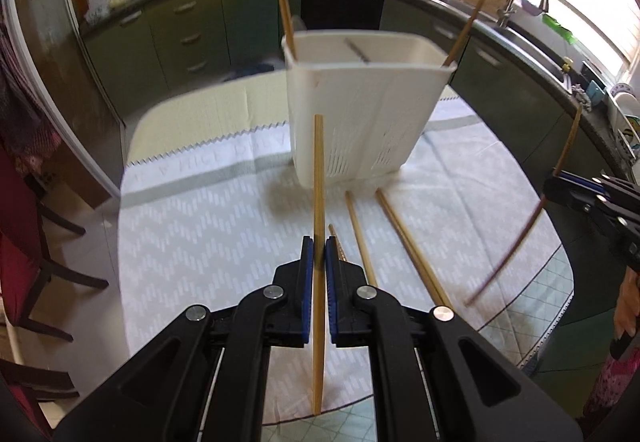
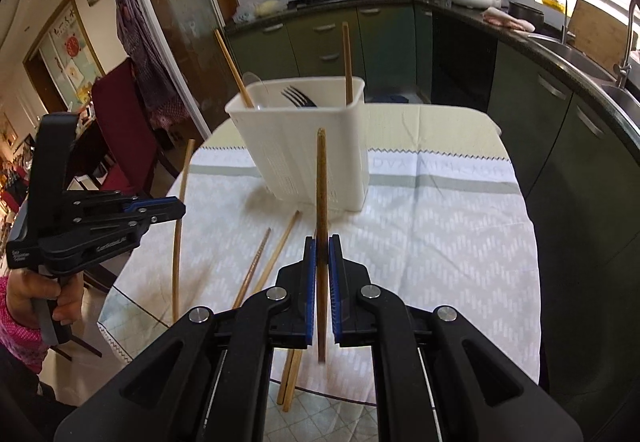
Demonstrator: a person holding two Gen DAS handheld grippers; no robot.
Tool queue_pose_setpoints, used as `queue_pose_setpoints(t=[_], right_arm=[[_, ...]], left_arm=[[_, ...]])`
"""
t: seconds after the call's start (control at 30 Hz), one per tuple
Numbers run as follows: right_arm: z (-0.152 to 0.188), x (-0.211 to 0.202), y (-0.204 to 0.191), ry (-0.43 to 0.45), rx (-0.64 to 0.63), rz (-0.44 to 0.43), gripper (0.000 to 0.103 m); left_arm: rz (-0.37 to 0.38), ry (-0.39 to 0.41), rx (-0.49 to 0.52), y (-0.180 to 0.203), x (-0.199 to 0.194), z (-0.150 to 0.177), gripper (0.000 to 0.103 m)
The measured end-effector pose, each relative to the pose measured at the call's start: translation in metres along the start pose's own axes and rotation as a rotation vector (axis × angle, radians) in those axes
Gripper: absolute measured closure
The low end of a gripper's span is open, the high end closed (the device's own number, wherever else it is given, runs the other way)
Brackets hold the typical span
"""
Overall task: Organize utensils
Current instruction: 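Carry both upright chopsticks over the caddy and open both grippers to drop them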
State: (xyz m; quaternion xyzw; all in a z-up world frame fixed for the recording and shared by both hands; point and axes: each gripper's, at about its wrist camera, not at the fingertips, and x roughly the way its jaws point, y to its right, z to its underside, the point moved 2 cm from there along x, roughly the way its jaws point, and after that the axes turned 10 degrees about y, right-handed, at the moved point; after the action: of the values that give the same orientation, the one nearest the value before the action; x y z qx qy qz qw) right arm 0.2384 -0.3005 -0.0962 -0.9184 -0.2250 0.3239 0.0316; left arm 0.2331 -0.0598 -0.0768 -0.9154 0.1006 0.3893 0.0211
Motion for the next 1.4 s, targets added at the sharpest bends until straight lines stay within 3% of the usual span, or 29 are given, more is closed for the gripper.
queue_pose_setpoints(t=[0.53,1.03,1.23,1.4], right_arm=[[-0.053,-0.032,-0.022,0.117,-0.035,-0.04,0.096],[-0.158,-0.065,-0.044,0.293,-0.074,-0.024,0.096],[-0.202,-0.049,-0.043,0.348,-0.073,0.019,0.096],[-0.208,-0.001,-0.034,0.271,-0.085,0.068,0.096]], left_arm=[[0.02,0.103,0.003,0.005,-0.047,-0.029,0.097],[0.042,0.271,0.037,0.027,-0.109,-0.131,0.097],[0.032,0.371,0.02,0.026,-0.127,-0.18,0.097],[0.0,0.377,0.006,0.021,-0.097,-0.195,0.097]])
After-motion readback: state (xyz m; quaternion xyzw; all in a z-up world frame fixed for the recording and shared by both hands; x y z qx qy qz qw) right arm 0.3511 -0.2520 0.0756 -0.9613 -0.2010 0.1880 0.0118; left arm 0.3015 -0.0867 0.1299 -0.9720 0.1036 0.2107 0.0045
